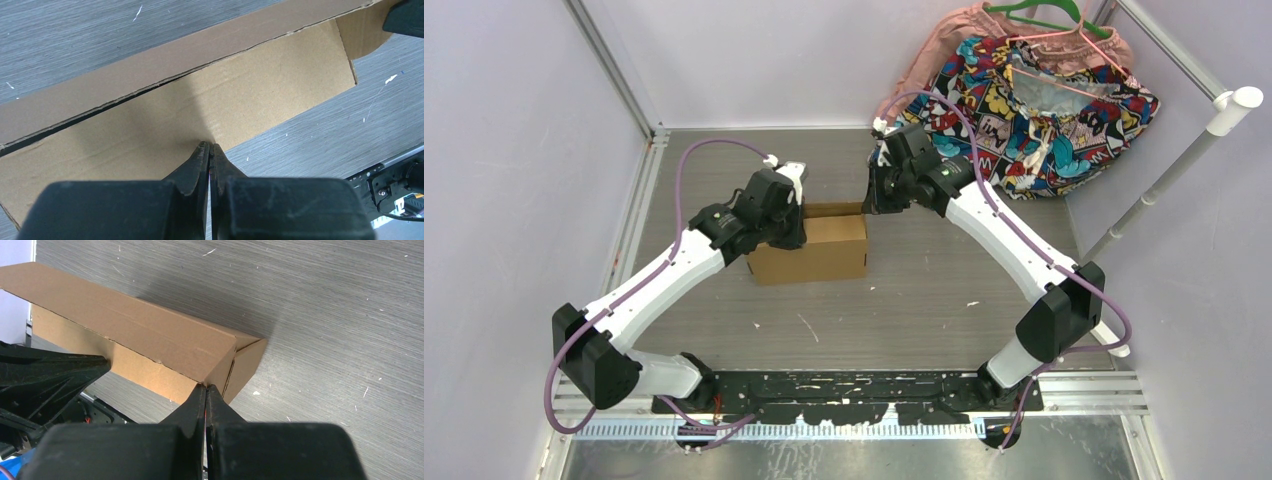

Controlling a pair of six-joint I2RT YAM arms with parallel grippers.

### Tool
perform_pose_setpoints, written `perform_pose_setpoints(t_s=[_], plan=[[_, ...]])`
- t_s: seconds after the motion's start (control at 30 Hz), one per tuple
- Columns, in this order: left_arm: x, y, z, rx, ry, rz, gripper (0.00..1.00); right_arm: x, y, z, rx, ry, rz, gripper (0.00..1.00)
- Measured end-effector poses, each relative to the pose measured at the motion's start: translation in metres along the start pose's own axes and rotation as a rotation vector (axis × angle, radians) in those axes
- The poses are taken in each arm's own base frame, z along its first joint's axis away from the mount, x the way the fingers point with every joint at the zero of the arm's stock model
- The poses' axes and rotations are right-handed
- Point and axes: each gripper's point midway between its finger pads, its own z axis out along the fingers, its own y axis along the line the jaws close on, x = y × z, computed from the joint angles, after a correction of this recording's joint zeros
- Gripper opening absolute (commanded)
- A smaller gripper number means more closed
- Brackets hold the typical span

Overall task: Fold the paper box
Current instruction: Close the paper box at the center of the board.

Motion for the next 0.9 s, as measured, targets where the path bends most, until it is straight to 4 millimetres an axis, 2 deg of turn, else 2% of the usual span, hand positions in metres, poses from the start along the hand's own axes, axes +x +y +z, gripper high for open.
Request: perform_pose_setpoints(t_s=[0.17, 0.27, 0.5, 0.9], plan=[[0.000, 0.000, 0.000, 0.000, 0.000, 0.000, 0.03, 0.000, 0.000, 0.000, 0.000, 0.001, -0.001, 0.04], [0.000, 0.000, 0.000, 0.000, 0.000, 0.000, 0.03, 0.001, 0.000, 0.000, 0.000, 0.001, -0.004, 0.08], [0.000, 0.000, 0.000, 0.000, 0.000, 0.000, 0.03, 0.004, 0.000, -0.002, 0.002, 0.011, -0.004, 0.12], [0.000, 0.000, 0.000, 0.000, -0.001, 0.000, 0.03, 0.017, -0.004, -0.005, 0.025, 0.060, -0.001, 0.31]])
